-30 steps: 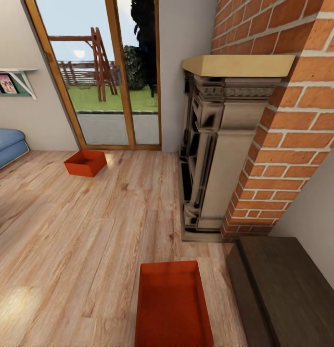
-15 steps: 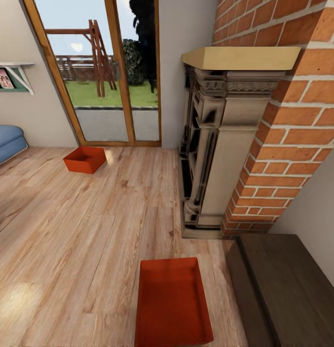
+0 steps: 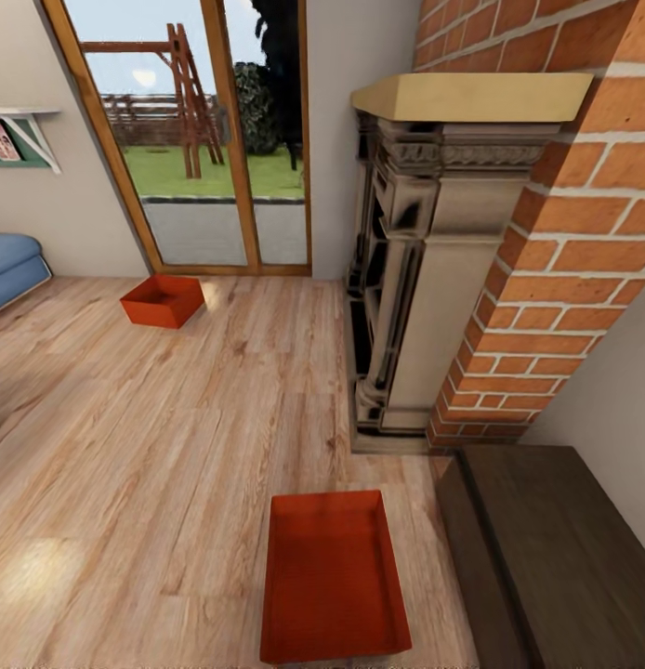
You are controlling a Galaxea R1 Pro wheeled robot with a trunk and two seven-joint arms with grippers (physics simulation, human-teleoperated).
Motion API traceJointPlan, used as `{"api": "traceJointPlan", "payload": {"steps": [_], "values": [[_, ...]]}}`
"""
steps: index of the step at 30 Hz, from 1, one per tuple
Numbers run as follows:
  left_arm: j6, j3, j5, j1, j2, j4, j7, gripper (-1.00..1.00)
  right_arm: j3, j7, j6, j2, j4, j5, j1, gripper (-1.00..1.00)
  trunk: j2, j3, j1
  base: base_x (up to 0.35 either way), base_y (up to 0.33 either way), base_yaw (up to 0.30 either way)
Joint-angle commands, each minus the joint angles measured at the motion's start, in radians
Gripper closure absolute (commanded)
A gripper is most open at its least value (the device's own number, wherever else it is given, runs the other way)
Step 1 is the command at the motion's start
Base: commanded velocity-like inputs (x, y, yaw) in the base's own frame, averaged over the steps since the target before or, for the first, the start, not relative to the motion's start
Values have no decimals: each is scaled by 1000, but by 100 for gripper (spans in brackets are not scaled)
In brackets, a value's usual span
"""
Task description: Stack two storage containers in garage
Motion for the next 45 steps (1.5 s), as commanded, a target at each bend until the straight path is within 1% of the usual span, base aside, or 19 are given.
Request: {"api": "traceJointPlan", "payload": {"steps": [1,24,31,45], "values": [[-3,1,6,0,0,1,1,-100,7,6,-6,0,3,-11,-1,-100,0,-2,0,0,0,0],[-4,1,6,0,0,1,1,-100,6,5,-6,0,3,-12,-1,-100,0,-38,0,0,0,0],[-4,1,6,0,0,1,1,-100,5,4,-6,0,3,-19,-1,-100,0,-40,0,0,0,0],[-4,1,6,0,0,1,1,-100,5,5,-4,1,3,-18,-1,-100,0,-40,0,0,0,0]]}}
